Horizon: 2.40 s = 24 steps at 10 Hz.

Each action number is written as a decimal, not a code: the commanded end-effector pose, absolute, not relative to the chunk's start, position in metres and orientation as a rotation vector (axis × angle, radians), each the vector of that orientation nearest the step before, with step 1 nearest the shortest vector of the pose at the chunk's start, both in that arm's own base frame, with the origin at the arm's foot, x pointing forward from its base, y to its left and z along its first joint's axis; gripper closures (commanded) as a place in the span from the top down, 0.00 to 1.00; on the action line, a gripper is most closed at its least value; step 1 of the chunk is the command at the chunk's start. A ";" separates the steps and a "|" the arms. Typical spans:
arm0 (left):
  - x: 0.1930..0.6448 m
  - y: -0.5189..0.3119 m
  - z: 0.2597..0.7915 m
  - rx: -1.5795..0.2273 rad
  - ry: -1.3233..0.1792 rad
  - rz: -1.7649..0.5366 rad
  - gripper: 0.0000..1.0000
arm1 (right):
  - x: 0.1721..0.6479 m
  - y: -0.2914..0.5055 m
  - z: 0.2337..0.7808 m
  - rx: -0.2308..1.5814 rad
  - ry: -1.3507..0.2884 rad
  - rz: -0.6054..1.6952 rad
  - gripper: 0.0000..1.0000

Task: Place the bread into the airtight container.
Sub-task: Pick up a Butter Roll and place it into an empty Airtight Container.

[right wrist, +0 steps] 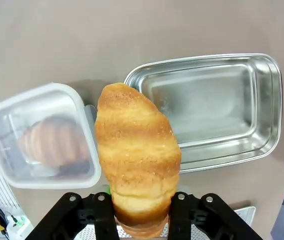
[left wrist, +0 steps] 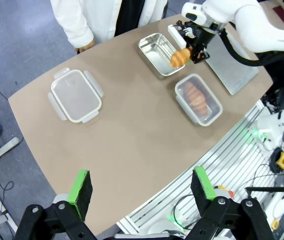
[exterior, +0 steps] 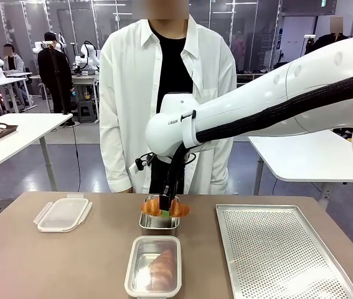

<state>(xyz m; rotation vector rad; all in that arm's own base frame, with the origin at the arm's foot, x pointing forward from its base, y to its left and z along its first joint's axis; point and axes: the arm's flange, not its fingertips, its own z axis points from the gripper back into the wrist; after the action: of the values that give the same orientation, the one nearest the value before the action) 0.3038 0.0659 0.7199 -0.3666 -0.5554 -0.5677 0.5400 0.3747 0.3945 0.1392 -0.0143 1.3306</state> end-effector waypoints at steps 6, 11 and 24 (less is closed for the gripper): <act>0.303 0.066 0.720 -0.370 -0.556 -0.584 1.00 | 0.557 0.374 0.394 0.158 -0.098 1.075 0.33; 0.303 0.066 0.720 -0.370 -0.556 -0.584 1.00 | 0.547 0.389 0.392 0.173 -0.195 0.526 0.33; 0.303 0.066 0.720 -0.370 -0.556 -0.584 1.00 | 0.560 0.389 0.360 0.144 -0.178 0.150 1.00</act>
<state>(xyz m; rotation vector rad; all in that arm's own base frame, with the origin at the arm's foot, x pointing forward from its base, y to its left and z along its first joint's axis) 0.3038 0.0660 0.7199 -0.3666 -0.5554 -0.5675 0.5613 0.3867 0.3584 0.1600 -0.1456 0.1711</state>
